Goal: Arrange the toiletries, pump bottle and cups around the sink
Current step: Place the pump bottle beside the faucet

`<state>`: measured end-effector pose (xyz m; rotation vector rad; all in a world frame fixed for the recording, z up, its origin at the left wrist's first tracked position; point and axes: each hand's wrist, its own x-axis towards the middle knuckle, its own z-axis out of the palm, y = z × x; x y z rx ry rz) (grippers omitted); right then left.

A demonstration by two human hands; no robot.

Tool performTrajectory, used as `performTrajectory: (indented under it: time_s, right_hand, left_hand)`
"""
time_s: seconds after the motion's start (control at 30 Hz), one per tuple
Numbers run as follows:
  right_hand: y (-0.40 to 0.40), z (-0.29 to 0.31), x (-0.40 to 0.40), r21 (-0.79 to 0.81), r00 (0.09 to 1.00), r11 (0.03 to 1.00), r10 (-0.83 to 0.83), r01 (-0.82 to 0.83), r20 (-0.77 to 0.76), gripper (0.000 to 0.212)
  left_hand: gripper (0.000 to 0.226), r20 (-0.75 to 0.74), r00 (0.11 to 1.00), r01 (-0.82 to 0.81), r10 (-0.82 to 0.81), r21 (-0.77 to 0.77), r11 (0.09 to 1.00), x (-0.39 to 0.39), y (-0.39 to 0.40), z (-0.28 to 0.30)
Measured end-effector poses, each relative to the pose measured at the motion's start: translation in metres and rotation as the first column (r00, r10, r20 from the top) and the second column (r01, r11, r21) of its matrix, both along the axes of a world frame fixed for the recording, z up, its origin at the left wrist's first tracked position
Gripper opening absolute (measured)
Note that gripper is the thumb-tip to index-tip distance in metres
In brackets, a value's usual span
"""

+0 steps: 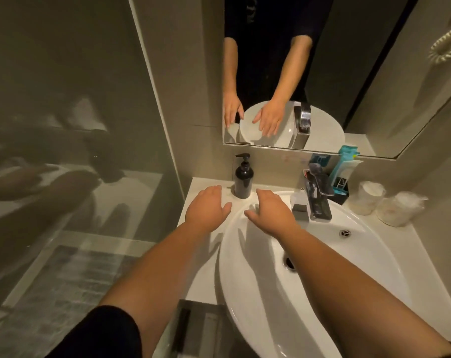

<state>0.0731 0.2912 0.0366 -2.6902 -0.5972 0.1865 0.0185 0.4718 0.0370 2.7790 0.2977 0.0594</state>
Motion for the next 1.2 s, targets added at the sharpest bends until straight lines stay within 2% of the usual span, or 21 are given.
performTrajectory:
  time_s: [0.47,0.6,0.8,0.93,1.1,1.2]
  right_hand:
    - [0.044,-0.059,0.101,0.107,0.989,0.984,-0.136,0.141,-0.048,0.072]
    - [0.048,-0.07,0.114,0.155,0.989,0.977,-0.151,0.149,0.0,0.064]
    - [0.045,-0.08,0.123,0.231,0.989,0.961,-0.149,0.15,-0.023,0.061]
    - [0.043,-0.079,0.12,0.218,0.984,0.96,-0.166,0.177,-0.069,0.067]
    - [0.03,-0.072,0.107,0.212,0.966,0.943,-0.256,0.256,-0.028,0.053]
    - [0.029,-0.068,0.106,0.212,0.974,0.952,-0.228,0.22,0.011,0.038]
  left_hand:
    - [0.058,-0.045,0.999,-0.025,0.02,-0.127,0.992,0.111,0.012,-0.061]
    - [0.054,-0.016,1.0,-0.005,0.003,-0.163,0.987,0.135,0.015,-0.074]
    - [0.048,0.043,0.998,0.06,-0.049,-0.305,0.951,0.143,0.012,-0.082]
    - [0.044,0.057,0.998,-0.011,0.037,-0.398,0.917,0.132,0.0,-0.081]
    - [0.043,0.046,0.996,-0.049,0.074,-0.414,0.909,0.115,-0.014,-0.08]
    - [0.048,0.01,0.994,-0.098,0.112,-0.404,0.91,0.123,-0.011,-0.075]
